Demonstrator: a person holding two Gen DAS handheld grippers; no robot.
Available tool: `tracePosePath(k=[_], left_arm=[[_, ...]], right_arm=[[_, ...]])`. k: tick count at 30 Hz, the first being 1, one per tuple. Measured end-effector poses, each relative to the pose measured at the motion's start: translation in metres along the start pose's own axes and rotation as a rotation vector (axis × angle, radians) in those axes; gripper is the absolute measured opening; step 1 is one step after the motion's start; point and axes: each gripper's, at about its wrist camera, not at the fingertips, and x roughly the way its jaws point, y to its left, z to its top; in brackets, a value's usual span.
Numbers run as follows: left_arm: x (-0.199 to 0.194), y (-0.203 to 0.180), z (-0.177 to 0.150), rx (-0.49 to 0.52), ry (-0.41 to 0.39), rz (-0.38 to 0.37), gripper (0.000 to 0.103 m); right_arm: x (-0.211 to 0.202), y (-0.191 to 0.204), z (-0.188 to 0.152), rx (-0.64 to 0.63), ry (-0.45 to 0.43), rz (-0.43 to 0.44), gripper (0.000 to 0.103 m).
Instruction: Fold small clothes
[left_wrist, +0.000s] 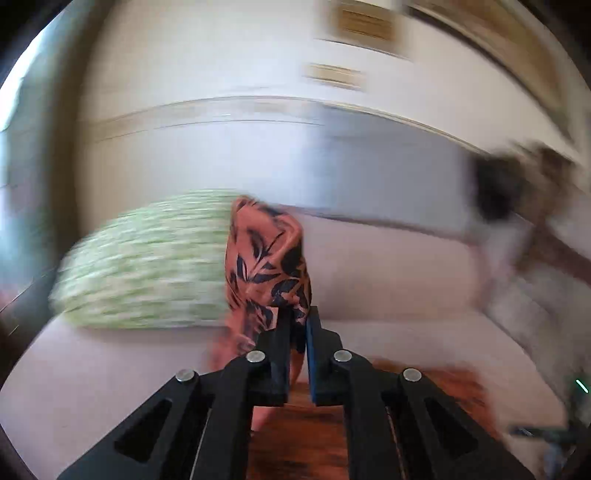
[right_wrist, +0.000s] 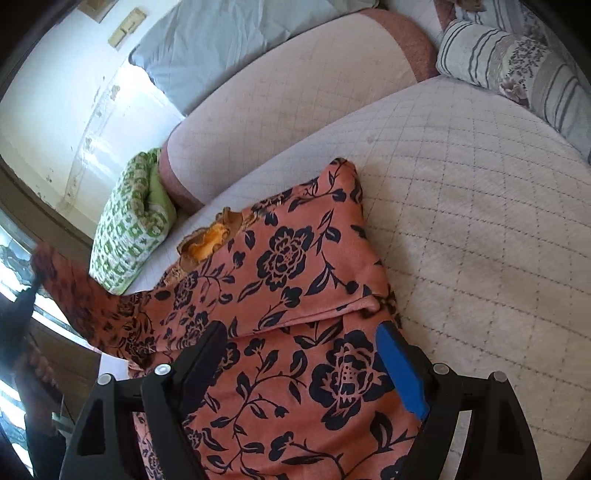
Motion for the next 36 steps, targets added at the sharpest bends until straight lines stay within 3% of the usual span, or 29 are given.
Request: tracePosePath(k=[1,2,3,4,5,7,9,13,16,18,23,25,26,27,28,30,34,36], left_arm=[[0.005,-0.033,-0.007,0.05,0.044,-0.094,0.034],[0.011,-0.061,-0.018,0.119,0.093,-0.168,0.075],[0.017,-0.084,-0.032,0.184,0.14,-0.204,0.087],[0.024,-0.099,-0.051,0.227,0.174,-0.212,0.089],[0.031,-0.103,-0.07,0.24,0.226,-0.206,0.089],[0.041,-0.083,-0.097,0.172,0.33,-0.195,0.089],[0.031,-0.055,-0.111,0.09,0.36,-0.164,0.089],[0.023,0.05,-0.118,-0.104,0.332,0.038,0.089],[0.035,0.125,-0.131,-0.249,0.381,0.186,0.087],[0.045,0.141,-0.141,-0.278,0.419,0.202,0.086],[0.071,0.148,-0.157,-0.297,0.458,0.137,0.086],[0.081,0.149,-0.159,-0.304,0.477,0.123,0.085],[0.088,0.15,-0.162,-0.312,0.498,0.117,0.073],[0.094,0.152,-0.164,-0.307,0.514,0.105,0.056],[0.102,0.148,-0.168,-0.265,0.555,0.093,0.013],[0.101,0.144,-0.165,-0.243,0.541,0.091,0.01],[0.077,0.148,-0.153,-0.257,0.428,0.07,0.009],[0.077,0.15,-0.155,-0.26,0.423,0.068,0.011]], right_arm=[[-0.001,0.0,0.001,0.002,0.0,0.006,0.085],[-0.001,0.001,0.001,0.005,0.005,0.011,0.085],[0.0,0.001,0.002,0.012,0.014,0.013,0.086],[0.001,0.003,0.002,0.016,0.019,0.015,0.087],[0.003,0.005,0.004,0.019,0.029,0.026,0.087],[0.005,0.009,0.006,0.019,0.037,0.039,0.087],[0.009,0.015,0.009,0.006,0.041,0.046,0.087],[0.027,0.034,0.016,-0.042,0.07,0.062,0.087],[0.052,0.051,0.026,-0.069,0.104,0.065,0.087],[0.078,0.065,0.034,-0.085,0.151,0.059,0.087],[0.133,0.083,0.045,-0.157,0.198,-0.096,0.087],[0.151,0.09,0.043,-0.197,0.246,-0.14,0.058],[0.154,0.097,0.041,-0.246,0.245,-0.185,0.048],[0.155,0.105,0.04,-0.287,0.257,-0.199,0.022],[0.154,0.11,0.04,-0.307,0.262,-0.197,0.014],[0.142,0.127,0.042,-0.389,0.217,-0.229,0.012],[0.088,0.163,0.056,-0.544,0.0,-0.288,0.012],[0.075,0.164,0.062,-0.586,-0.082,-0.353,0.012]])
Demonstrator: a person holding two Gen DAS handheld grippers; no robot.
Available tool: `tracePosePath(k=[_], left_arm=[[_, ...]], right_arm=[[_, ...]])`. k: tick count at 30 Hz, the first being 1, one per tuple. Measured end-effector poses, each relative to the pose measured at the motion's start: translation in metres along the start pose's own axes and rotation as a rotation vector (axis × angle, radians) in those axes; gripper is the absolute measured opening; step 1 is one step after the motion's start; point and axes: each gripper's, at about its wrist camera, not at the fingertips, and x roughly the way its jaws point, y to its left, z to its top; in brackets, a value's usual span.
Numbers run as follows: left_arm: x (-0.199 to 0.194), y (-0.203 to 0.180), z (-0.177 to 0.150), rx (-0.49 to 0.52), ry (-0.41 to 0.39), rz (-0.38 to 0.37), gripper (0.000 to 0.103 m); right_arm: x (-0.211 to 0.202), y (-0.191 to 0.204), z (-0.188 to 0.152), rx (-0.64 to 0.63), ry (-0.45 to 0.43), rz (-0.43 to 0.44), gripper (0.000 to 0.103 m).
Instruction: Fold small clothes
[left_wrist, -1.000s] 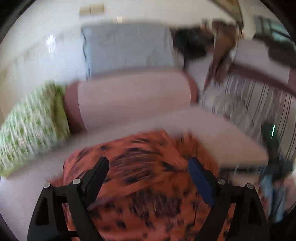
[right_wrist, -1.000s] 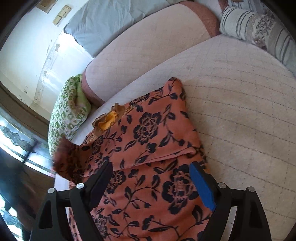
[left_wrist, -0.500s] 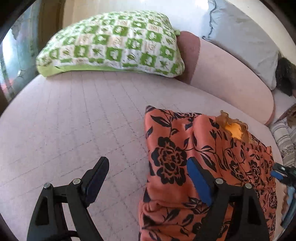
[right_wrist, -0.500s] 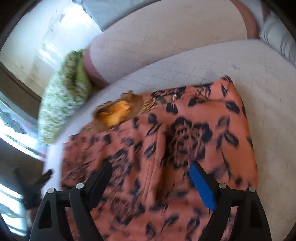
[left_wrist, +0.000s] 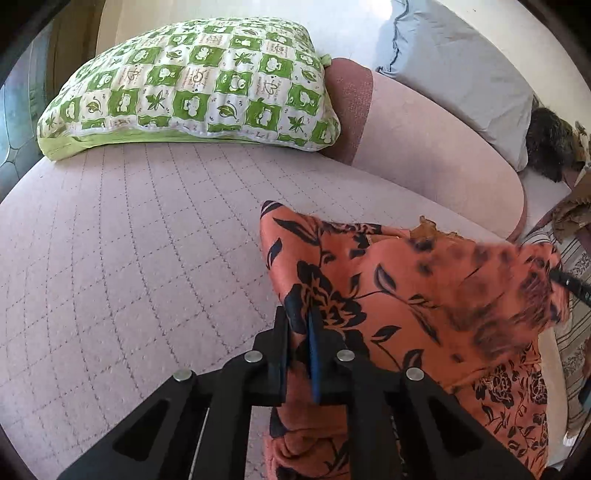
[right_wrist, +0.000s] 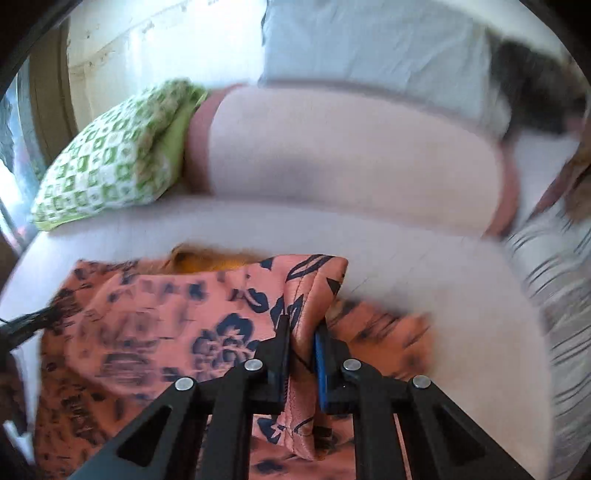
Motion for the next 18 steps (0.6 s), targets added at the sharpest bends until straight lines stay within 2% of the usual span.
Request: tracePosePath(k=[1,2,3,5,6,7,8,9,11,12,13,16,17,18], left_arm=[[0.007,0.005,-0.002,-0.025,0.018,0.012,0.011],[0.017,0.014,-0.005,-0.076,0.06,0.012,0.016],[0.021,0.023,-0.009,-0.132,0.072,-0.004,0.019],[0.016,0.029,-0.007,-0.172,0.069,-0.036,0.028],[0.012,0.027,-0.004,-0.153,0.07,-0.018,0.034],[0.007,0.024,-0.002,-0.122,0.057,0.009,0.049],[0.004,0.024,0.001,-0.103,0.042,0.021,0.058],[0.001,0.023,0.004,-0.091,0.019,0.024,0.06],[0.003,0.024,0.013,-0.101,-0.004,0.003,0.067],[0.005,0.024,0.016,-0.108,-0.004,-0.008,0.068],[0.009,0.021,0.019,-0.103,0.002,-0.012,0.068],[0.031,0.012,0.026,-0.072,0.033,0.016,0.067],[0.037,0.012,0.026,-0.071,0.052,0.017,0.051],[0.045,0.012,0.025,-0.067,0.077,0.014,0.033]], right_arm=[[0.009,-0.004,-0.003,0.0,0.019,-0.013,0.018],[0.027,-0.009,-0.01,0.006,0.078,-0.013,0.022],[0.051,-0.015,-0.023,0.031,0.165,0.005,0.032],[0.087,-0.028,-0.054,0.096,0.309,0.018,0.044],[0.087,-0.037,-0.065,0.148,0.277,0.042,0.05],[0.081,-0.043,-0.068,0.185,0.256,0.055,0.056],[0.075,-0.048,-0.067,0.235,0.253,0.076,0.06],[0.068,-0.051,-0.064,0.265,0.238,0.109,0.066],[0.054,-0.051,-0.056,0.286,0.189,0.176,0.072],[0.049,-0.048,-0.052,0.284,0.174,0.203,0.079],[0.049,-0.043,-0.048,0.275,0.174,0.215,0.081],[0.063,-0.031,-0.038,0.25,0.185,0.163,0.081],[0.071,-0.028,-0.036,0.258,0.203,0.165,0.081],[0.081,-0.027,-0.032,0.25,0.233,0.179,0.073]])
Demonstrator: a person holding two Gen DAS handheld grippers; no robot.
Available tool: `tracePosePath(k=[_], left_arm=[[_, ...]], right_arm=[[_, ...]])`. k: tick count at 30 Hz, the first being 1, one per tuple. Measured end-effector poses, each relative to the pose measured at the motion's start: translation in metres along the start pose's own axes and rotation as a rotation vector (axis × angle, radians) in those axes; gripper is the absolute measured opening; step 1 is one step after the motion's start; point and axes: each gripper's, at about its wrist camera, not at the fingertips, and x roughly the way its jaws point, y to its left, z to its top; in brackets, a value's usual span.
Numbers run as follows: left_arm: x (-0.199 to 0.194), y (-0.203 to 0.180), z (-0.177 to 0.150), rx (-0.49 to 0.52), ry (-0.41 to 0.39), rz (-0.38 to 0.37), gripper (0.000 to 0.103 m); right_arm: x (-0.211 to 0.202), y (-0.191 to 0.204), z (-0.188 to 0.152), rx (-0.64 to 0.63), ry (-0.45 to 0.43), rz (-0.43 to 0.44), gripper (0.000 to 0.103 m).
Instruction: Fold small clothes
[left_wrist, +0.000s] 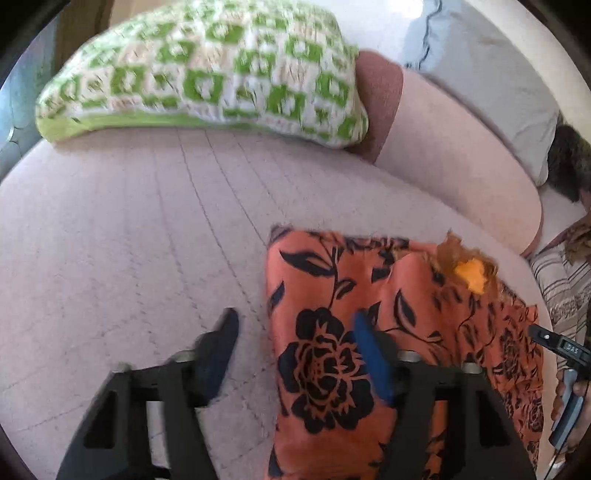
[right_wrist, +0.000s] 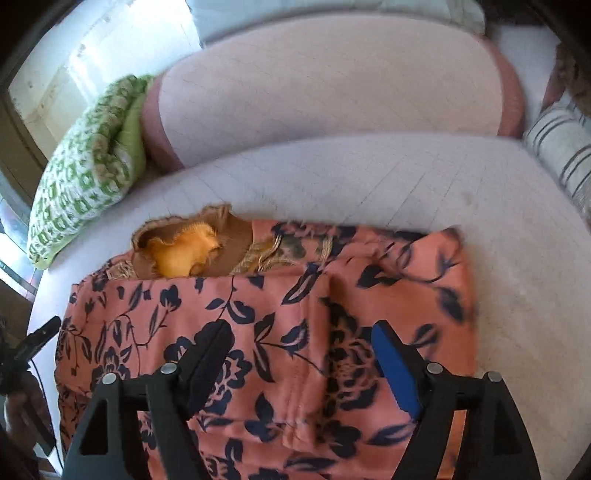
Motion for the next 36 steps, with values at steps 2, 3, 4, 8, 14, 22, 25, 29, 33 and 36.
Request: tracePosePath(k=[2,3,4,8,14,22,25,29,33,36], left_arm=[[0.006,0.0,0.0,0.01,0.024,0.021,0.01],[-0.001,-0.001,-0.002,0.013,0.019,0.014,0.009],[-0.007,-0.002,-0.001,0.028,-0.001,0.013,0.009],[-0.035,-0.013,-0.003,0.131,-0.117,0.003,0.009],[-0.004,0.012,-0.009,-0.023,-0.026,0.01,0.024],[-0.073,-0.028,-0.007,0.071,-0.162,-0.081,0.041],[-0.077,-0.07,-0.012,0.174,-0.139,-0.184,0.042],[-0.009,-0.104,-0.032,0.312,0.069,0.051,0.044],[-0.014,-0.099,-0.037,0.272,0.024,0.088,0.045],[-0.035,-0.107,-0.028,0.303,-0.068,0.062,0.045]], right_arm=[[0.02,0.011,-0.002,-0.074,0.084,-0.053,0.023],[0.02,0.018,-0.004,-0.108,0.077,-0.06,0.014],[0.015,0.026,-0.005,-0.136,0.064,-0.06,0.012],[-0.036,0.035,-0.006,-0.225,-0.094,-0.153,0.012],[0.011,0.003,-0.029,-0.177,0.002,-0.219,0.035],[-0.072,0.005,-0.032,-0.06,-0.214,-0.078,0.076],[-0.071,0.027,-0.033,-0.077,-0.188,0.1,0.076],[-0.021,0.026,-0.038,-0.069,-0.055,0.154,0.08],[-0.002,0.022,-0.05,-0.069,0.023,0.141,0.079],[-0.016,0.024,-0.042,-0.057,-0.002,0.171,0.079]])
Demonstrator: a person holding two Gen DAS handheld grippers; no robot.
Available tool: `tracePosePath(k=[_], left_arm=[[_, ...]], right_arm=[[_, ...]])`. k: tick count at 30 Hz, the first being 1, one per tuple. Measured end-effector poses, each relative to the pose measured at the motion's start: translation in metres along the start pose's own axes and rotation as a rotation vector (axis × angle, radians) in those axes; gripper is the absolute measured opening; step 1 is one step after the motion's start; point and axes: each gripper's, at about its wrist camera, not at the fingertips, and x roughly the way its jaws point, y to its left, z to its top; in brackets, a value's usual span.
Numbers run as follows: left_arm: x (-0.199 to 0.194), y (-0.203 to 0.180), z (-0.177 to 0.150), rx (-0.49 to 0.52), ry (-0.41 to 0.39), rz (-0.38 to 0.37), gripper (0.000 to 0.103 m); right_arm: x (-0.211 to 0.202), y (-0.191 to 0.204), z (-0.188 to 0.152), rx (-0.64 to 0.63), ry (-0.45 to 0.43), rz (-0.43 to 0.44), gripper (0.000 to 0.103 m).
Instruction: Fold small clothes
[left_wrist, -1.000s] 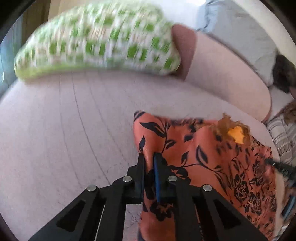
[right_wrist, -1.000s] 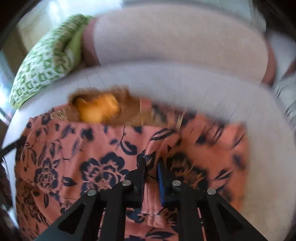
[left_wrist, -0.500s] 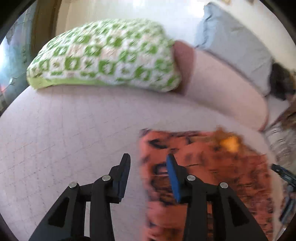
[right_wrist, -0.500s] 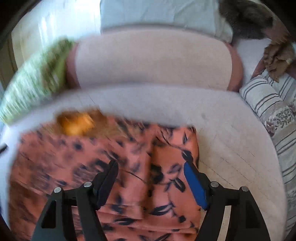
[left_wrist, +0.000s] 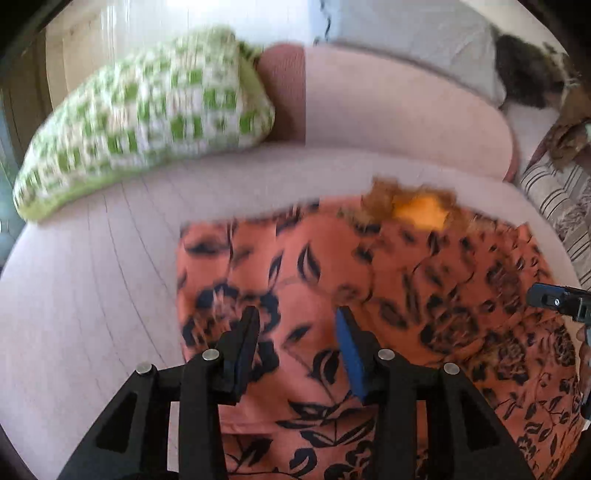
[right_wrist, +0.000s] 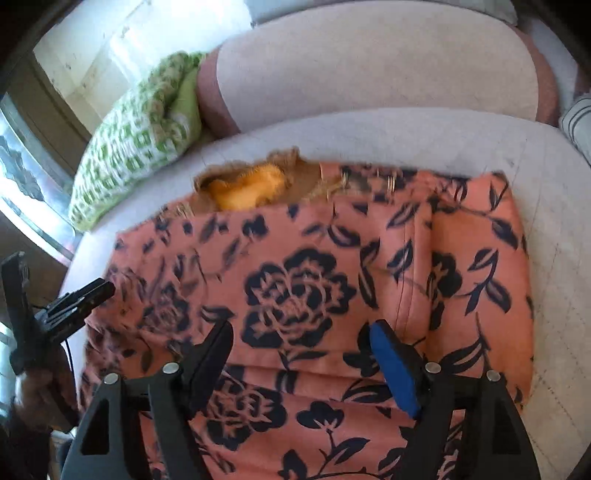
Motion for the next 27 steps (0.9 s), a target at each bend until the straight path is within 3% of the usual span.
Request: tracePosePath(k=[2,3,7,9,12,17,22,27], left_arm=[[-0.006,0.002,0.013,-0.027,-0.059,-0.037,0.045],[-0.001,0.003,0.019,-0.031,-0.053,-0.022,0.045],[0.061,0.006,0.015,0.03,0.158,0.12,0.05],[0.053,0.002,0.016,0.046,0.112,0.124,0.051],[0.019,0.015,0.02,-0.016,0.05,0.011,0.051],[-0.049,0.054,-0.009,-0.111,-0.034,-0.013,0.059],[-0.089,0.081,-0.081,-0.204,0.049,-0.042,0.062],[-0.118,0.065,-0.16,-0.249,0.175,-0.102,0.063]], right_arm=[[-0.016,-0.001,0.009,0.017,-0.052,0.059,0.079],[-0.022,-0.005,0.011,0.035,-0.077,0.09,0.079],[0.003,-0.018,0.03,0.136,-0.069,0.236,0.082],[0.039,-0.039,0.026,0.223,0.065,0.15,0.082],[0.018,-0.043,0.02,0.226,-0.008,0.178,0.082],[-0.046,-0.042,-0.009,0.124,-0.047,0.125,0.082],[-0.132,-0.076,-0.08,0.143,-0.055,0.039,0.082],[-0.183,-0.108,-0.16,0.19,0.02,-0.096,0.082]])
